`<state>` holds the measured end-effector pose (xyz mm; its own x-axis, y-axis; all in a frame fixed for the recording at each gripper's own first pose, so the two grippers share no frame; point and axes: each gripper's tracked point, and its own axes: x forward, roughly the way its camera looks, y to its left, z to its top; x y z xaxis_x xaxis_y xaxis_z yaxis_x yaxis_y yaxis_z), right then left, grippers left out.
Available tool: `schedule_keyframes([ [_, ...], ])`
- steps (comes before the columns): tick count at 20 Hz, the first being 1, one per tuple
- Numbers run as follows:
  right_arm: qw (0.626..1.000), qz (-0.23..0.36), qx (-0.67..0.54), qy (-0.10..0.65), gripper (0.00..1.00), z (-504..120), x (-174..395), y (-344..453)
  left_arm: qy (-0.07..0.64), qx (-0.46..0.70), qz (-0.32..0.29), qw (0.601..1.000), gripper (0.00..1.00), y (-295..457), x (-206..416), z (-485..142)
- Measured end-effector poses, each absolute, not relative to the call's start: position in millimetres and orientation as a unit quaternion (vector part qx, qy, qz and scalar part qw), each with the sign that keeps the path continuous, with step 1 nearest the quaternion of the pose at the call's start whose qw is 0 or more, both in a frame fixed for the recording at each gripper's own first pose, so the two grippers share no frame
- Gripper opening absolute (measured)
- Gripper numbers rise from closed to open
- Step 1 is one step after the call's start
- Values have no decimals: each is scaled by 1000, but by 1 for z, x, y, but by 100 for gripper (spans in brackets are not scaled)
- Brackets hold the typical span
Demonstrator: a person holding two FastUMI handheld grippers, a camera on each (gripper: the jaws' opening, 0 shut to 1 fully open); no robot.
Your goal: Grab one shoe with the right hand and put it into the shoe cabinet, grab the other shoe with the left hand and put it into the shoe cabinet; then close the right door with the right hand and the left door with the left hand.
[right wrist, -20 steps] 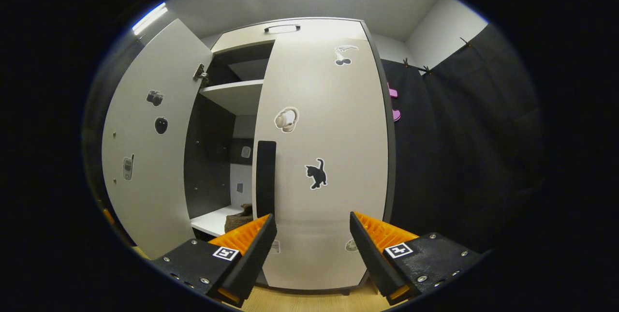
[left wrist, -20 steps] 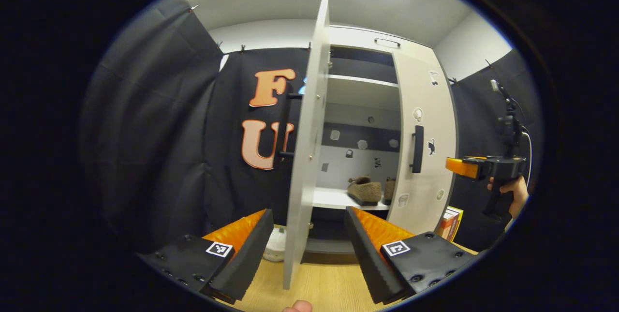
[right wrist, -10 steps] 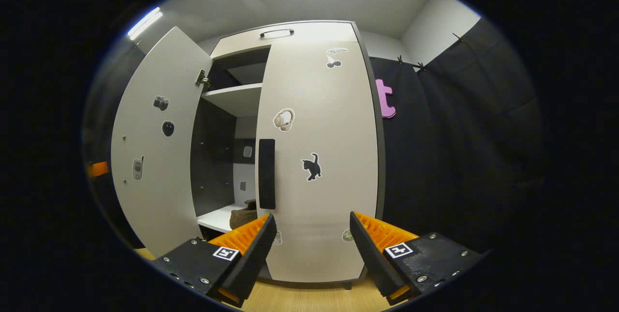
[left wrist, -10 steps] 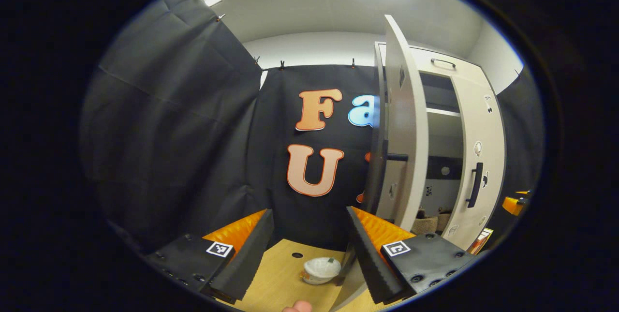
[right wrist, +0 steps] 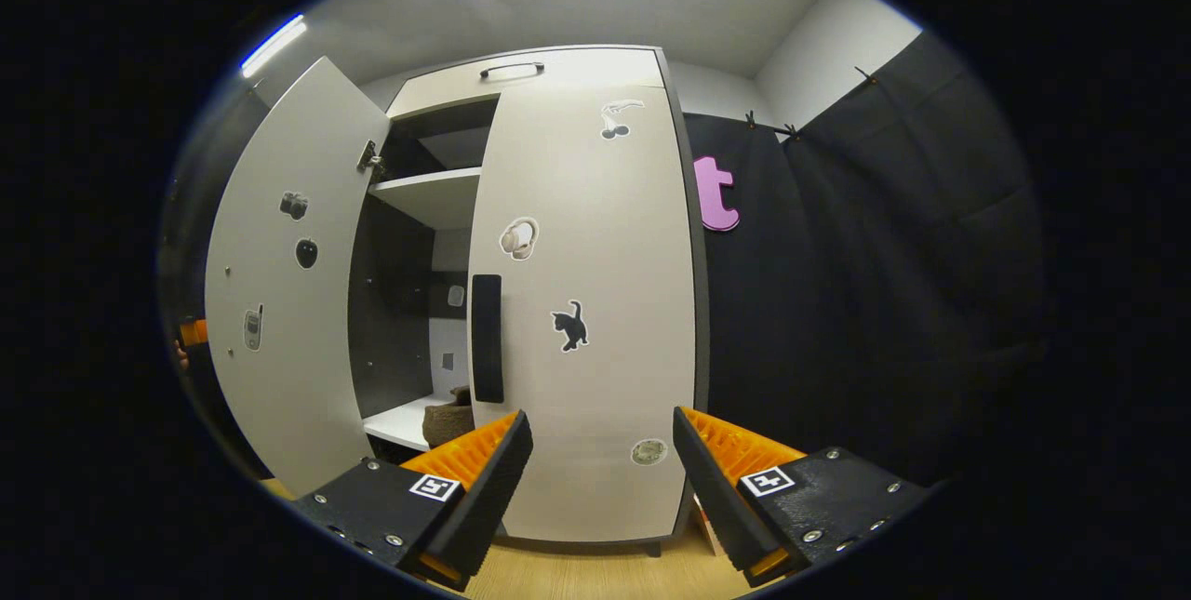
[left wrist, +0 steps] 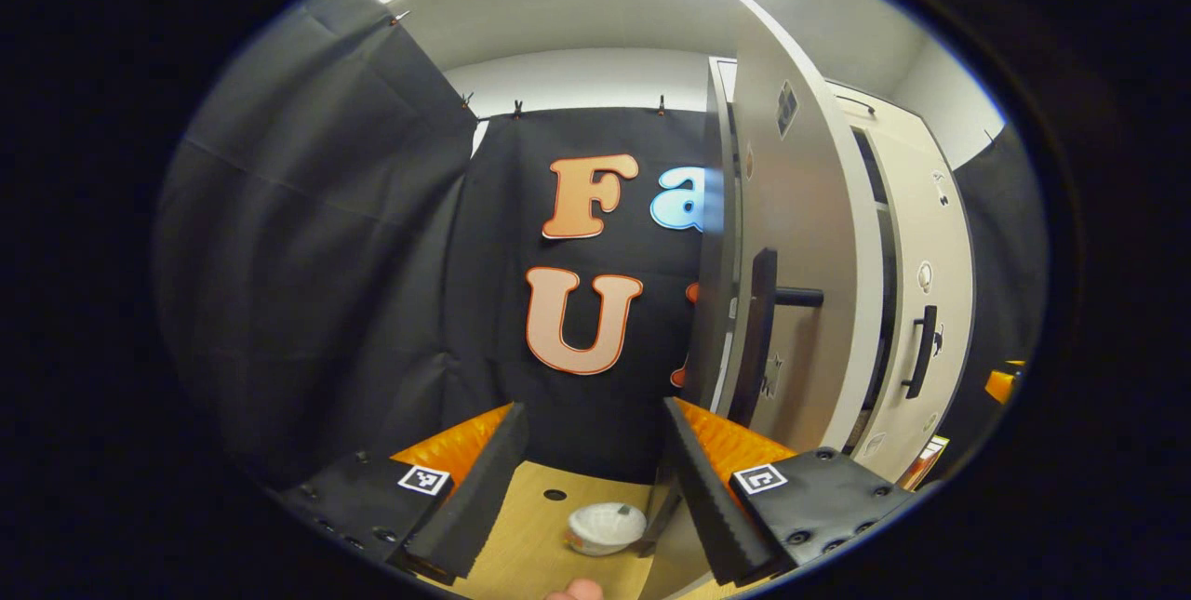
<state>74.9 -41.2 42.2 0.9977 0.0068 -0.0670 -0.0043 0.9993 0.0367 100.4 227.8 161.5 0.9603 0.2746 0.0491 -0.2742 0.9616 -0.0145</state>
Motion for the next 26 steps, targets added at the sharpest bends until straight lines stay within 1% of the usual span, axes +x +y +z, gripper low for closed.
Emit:
schedule_keyframes([
  [1,999,2,20,32,94,42,75,-42,-24,-6,132,991,92,226,102,163],
  [2,999,2,22,31,94,43,74,-42,-23,-8,124,992,96,222,104,163],
  [3,999,3,23,32,94,42,75,-41,-23,-11,117,993,96,213,103,161],
  [4,999,4,24,33,94,41,75,-40,-22,-12,108,994,92,203,102,160],
  [5,999,5,24,34,94,41,75,-39,-22,-11,98,995,96,197,102,161],
  [8,999,9,21,31,94,44,74,-38,-26,6,78,997,95,172,104,164],
  [9,999,9,20,32,94,43,74,-38,-27,9,70,997,99,163,105,163],
  [10,999,10,19,33,94,44,72,-38,-26,10,60,998,92,155,108,163],
  [11,999,10,19,32,94,44,71,-38,-25,7,48,998,92,146,110,162],
  [13,999,10,21,31,94,45,69,-40,-20,-2,25,999,99,130,116,160],
  [16,999,6,20,32,94,45,68,-42,-19,-10,13,1000,99,117,128,160],
  [17,999,5,20,32,94,45,67,-42,-21,-11,13,1000,96,114,133,161],
  [18,999,4,19,31,94,45,66,-42,-22,-13,8,1000,96,109,138,162],
  [19,999,4,18,33,94,44,67,-43,-19,-16,-1,1000,92,101,144,160],
  [20,999,4,18,35,94,43,66,-42,-15,-19,-12,1000,99,91,149,158],
  [21,999,4,18,35,94,42,66,-43,-11,-21,-21,999,96,82,153,155],
  [24,999,4,20,36,94,42,61,-43,-13,-10,-31,999,96,64,162,154],
  [26,999,1,12,38,94,41,59,-45,-9,-6,-49,999,94,46,162,148],
])
